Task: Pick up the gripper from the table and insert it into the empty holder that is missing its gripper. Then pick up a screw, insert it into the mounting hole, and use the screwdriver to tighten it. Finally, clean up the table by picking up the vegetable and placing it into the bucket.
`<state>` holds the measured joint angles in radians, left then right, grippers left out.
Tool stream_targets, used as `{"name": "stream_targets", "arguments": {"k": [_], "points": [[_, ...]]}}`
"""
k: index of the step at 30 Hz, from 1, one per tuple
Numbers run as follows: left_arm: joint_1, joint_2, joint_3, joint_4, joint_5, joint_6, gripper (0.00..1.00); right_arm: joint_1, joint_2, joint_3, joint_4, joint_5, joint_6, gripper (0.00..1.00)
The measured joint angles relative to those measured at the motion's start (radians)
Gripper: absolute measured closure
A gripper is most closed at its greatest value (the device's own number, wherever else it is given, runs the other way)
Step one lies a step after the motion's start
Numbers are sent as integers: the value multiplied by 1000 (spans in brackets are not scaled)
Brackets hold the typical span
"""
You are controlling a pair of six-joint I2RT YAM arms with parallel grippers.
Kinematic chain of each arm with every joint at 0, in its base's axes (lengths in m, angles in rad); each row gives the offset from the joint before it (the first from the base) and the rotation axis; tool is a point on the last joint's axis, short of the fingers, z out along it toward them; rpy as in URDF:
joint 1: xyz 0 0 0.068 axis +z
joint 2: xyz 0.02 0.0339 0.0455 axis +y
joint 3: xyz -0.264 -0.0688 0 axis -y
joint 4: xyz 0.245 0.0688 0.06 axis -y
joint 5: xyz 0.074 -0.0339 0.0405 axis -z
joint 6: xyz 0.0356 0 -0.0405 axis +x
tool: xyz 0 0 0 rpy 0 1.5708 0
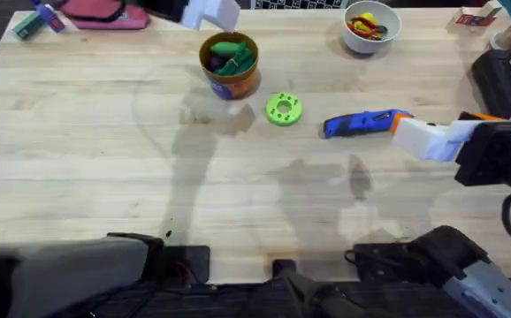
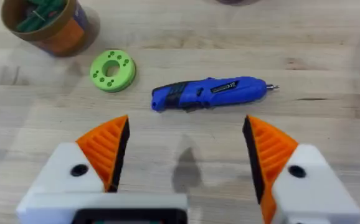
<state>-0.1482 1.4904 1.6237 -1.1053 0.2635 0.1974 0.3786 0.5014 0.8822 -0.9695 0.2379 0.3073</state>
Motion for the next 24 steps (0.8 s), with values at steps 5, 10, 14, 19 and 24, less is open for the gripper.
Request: {"name": "stream_targets", "arguments": {"k": [5, 10, 14, 19, 24], "points": [[0, -170, -161, -11, -33, -18, 13, 0, 0, 0, 0, 0, 9, 8], [0, -344, -347, -7, -84, -88, 13, 0, 0, 0, -15, 0, 29, 8], [0, -464, -459, -18, -103, -153, 13, 0, 0, 0, -65, -5, 34, 8], [0, -521, -530, -21, -107, -191, 13, 0, 0, 0, -86, -32, 34, 8], [0, -521, -541, -12, -108, -207, 13, 0, 0, 0, -86, -48, 34, 7]]}}
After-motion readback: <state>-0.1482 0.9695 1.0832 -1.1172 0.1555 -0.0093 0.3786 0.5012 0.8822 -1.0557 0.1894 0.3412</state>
